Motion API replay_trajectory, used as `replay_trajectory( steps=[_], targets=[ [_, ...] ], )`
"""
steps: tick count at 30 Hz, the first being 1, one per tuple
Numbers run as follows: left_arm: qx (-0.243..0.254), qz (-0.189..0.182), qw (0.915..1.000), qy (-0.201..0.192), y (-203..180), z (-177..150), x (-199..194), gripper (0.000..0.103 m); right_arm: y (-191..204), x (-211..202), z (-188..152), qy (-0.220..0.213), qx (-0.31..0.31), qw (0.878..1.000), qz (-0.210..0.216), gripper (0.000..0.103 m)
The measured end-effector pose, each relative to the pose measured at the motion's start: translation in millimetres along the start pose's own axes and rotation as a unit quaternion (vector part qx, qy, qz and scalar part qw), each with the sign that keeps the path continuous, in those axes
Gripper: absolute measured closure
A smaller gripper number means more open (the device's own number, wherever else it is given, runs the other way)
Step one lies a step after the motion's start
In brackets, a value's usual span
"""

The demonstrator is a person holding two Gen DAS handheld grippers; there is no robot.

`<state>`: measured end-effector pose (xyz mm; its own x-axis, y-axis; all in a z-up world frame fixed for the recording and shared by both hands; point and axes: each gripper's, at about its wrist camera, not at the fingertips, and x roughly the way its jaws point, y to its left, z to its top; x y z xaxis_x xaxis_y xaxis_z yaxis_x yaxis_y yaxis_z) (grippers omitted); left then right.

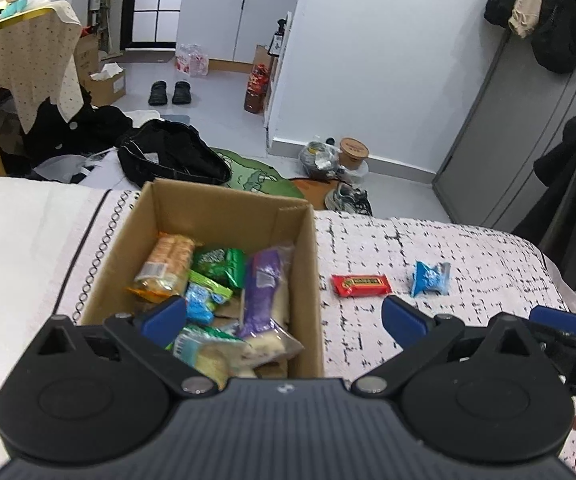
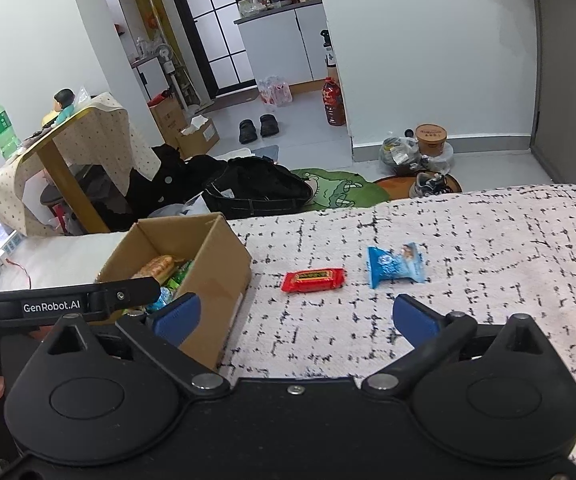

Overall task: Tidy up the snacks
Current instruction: 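Withdraw both open tools from the box toward the red bar and blue packet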

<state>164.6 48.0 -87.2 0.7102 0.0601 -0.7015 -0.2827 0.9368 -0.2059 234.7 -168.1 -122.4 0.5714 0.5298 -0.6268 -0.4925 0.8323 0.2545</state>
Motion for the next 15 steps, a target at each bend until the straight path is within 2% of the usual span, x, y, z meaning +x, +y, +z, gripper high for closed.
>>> replay_trajectory(
  steps=[15],
  targets=[
    [0.033, -0.001, 0.9992, 0.02, -40, -11, 5, 0.0, -35, -15, -13, 0.006, 0.014, 1.0, -0.015, 0.0]
  ],
)
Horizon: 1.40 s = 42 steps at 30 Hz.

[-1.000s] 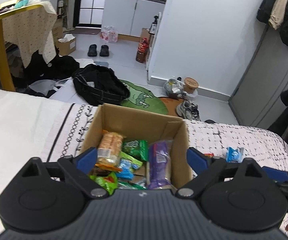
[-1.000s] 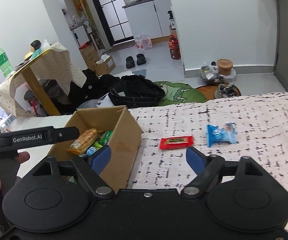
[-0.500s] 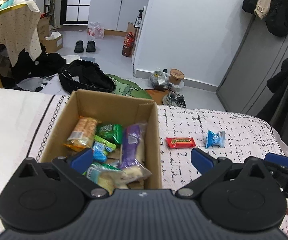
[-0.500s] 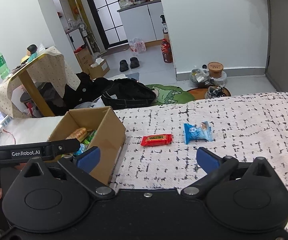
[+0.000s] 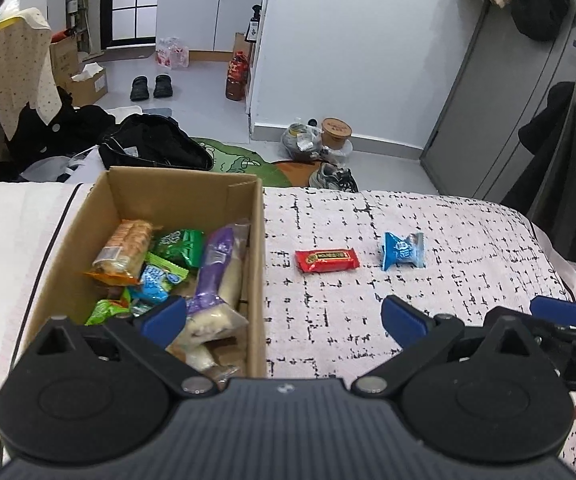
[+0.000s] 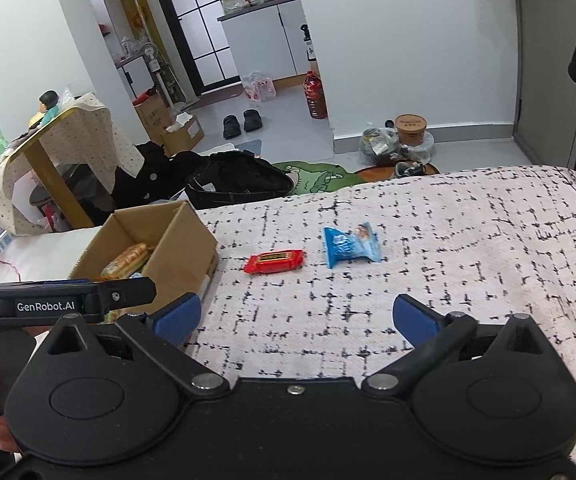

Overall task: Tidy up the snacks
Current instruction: 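Withdraw both open tools from the box toward the red bar and blue packet, then close the left tool on the red chocolate bar while the right tool grips the blue candy packet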

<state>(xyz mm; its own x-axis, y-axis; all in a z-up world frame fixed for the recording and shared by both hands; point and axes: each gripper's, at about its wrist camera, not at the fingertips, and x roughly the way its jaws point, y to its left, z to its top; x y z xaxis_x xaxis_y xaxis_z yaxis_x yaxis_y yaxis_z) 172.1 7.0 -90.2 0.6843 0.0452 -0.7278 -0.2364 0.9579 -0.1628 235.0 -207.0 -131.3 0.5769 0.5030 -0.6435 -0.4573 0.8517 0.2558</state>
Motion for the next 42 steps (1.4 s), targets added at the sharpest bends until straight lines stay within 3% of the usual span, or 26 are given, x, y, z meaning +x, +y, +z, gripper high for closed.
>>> replay_trajectory(
  steps=[16, 26, 29, 42],
  targets=[
    [0.021, -0.004, 0.9998, -0.001, -35, 6, 23, 0.003, -41, 9, 3, 0.0, 0.018, 1.0, -0.007, 0.0],
    [0.02, -0.007, 0.9998, 0.007, -54, 19, 58, 0.018, -58, 33, 15, 0.009, 0.025, 1.0, 0.001, 0.013],
    [0.021, -0.009, 0.9997, 0.008, -61, 23, 69, 0.019, -63, 43, 18, 0.012, 0.026, 1.0, 0.004, 0.015],
    [0.022, 0.033, 0.9985, 0.039, -76, 26, 123, 0.021, -83, 77, 30, 0.023, 0.043, 0.999, 0.014, 0.019]
  ],
)
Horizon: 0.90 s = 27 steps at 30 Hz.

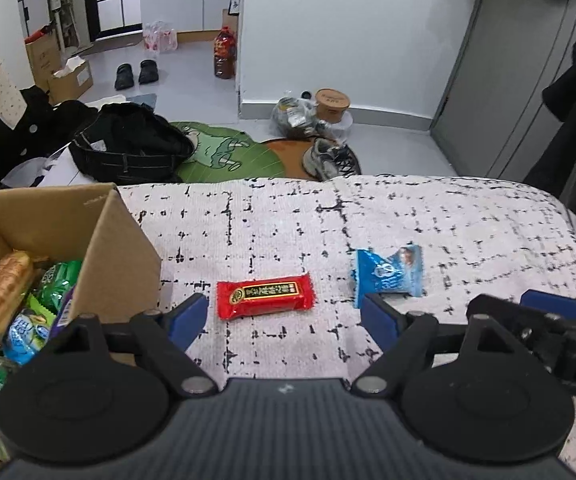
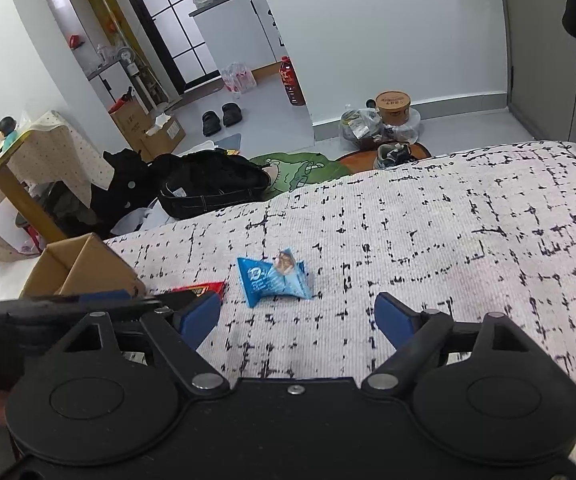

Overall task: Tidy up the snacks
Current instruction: 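Close the left tool on the red chocolate bar while the right tool grips the blue candy packet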

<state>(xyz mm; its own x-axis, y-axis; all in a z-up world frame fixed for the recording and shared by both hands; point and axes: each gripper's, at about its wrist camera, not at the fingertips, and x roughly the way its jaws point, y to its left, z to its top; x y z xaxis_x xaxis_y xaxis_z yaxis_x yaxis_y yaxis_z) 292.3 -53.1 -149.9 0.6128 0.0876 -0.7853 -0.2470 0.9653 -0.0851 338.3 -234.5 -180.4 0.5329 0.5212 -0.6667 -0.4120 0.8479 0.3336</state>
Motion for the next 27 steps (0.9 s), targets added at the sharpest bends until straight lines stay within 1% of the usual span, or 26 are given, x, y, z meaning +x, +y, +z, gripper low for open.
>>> replay_trajectory(
  steps=[7, 13, 20, 22, 23, 26, 27],
  targets=[
    [-0.02, 0.025, 0.9994, 0.012, 1, 2, 21, 0.022, -6, 20, 6, 0.009, 0.001, 1.0, 0.012, 0.02],
    [-0.023, 0.044, 0.9987, 0.013, -1, 4, 36, 0.022, -10, 31, 7, 0.017, 0.008, 1.0, 0.018, 0.02],
    [-0.022, 0.051, 0.9981, 0.025, -4, 3, 54, 0.022, -16, 40, 8, 0.022, 0.016, 0.999, 0.018, 0.02],
    [-0.027, 0.05, 0.9981, 0.023, -2, 3, 58, 0.026, -16, 43, 9, 0.023, 0.017, 0.999, 0.018, 0.02],
    [-0.029, 0.049, 0.9981, 0.022, -2, 3, 59, 0.03, -16, 45, 9, 0.024, 0.017, 0.999, 0.018, 0.02],
    [-0.033, 0.044, 0.9983, 0.017, 1, 4, 60, 0.035, -14, 49, 10, 0.026, 0.015, 0.999, 0.019, 0.02],
    [-0.033, 0.044, 0.9984, 0.017, 2, 4, 60, 0.039, -12, 50, 10, 0.025, 0.014, 0.999, 0.021, 0.02]
  ],
)
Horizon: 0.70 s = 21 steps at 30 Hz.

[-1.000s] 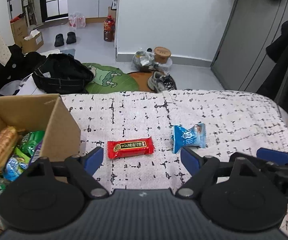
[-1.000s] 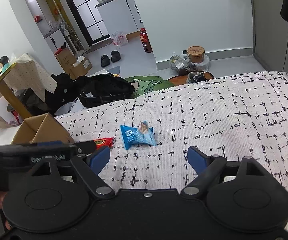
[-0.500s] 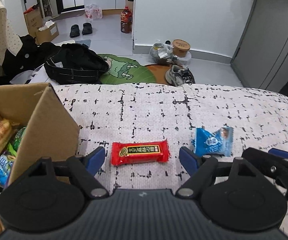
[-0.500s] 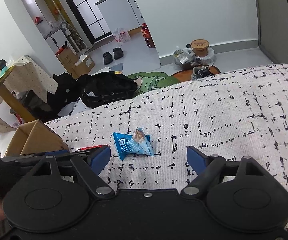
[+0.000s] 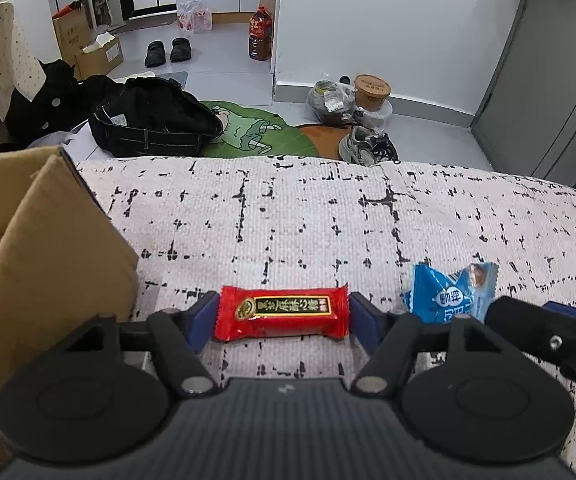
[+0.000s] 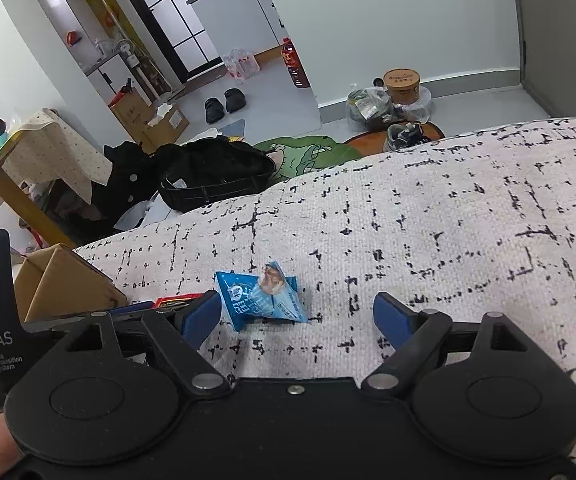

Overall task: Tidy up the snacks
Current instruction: 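Close the left tool on the red chocolate bar while the right tool grips the blue candy packet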

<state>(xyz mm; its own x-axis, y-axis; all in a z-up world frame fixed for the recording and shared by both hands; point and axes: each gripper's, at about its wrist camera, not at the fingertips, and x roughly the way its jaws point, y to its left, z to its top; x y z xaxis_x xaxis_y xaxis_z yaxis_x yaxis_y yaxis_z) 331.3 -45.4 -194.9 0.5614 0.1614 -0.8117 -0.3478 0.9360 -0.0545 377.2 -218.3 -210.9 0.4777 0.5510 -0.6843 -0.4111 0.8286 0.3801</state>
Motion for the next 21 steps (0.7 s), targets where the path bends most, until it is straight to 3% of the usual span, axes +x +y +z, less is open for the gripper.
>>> replay_trajectory(
  steps=[2, 3, 5, 15, 21],
  targets=[
    [-0.001, -0.003, 1.0, -0.002, 1, 1, -1, 0.043, 1, 3, 1, -0.001, -0.002, 1.0, 0.003, 0.02],
    [-0.002, -0.007, 1.0, -0.005, 2, 1, -2, 0.052, 2, 4, 1, -0.001, -0.002, 1.0, 0.004, 0.02],
    [-0.001, -0.007, 0.9999, -0.013, 3, 3, -6, 0.055, 3, 8, 2, 0.0, -0.003, 1.0, 0.004, 0.02],
    [-0.037, -0.024, 0.9985, -0.034, 16, 9, -31, 0.056, 14, 17, 3, 0.0, -0.013, 1.0, 0.006, 0.023],
    [-0.053, -0.02, 0.9974, -0.046, 24, 13, -39, 0.056, 22, 28, 4, 0.006, -0.018, 1.0, 0.004, 0.034]
  ],
)
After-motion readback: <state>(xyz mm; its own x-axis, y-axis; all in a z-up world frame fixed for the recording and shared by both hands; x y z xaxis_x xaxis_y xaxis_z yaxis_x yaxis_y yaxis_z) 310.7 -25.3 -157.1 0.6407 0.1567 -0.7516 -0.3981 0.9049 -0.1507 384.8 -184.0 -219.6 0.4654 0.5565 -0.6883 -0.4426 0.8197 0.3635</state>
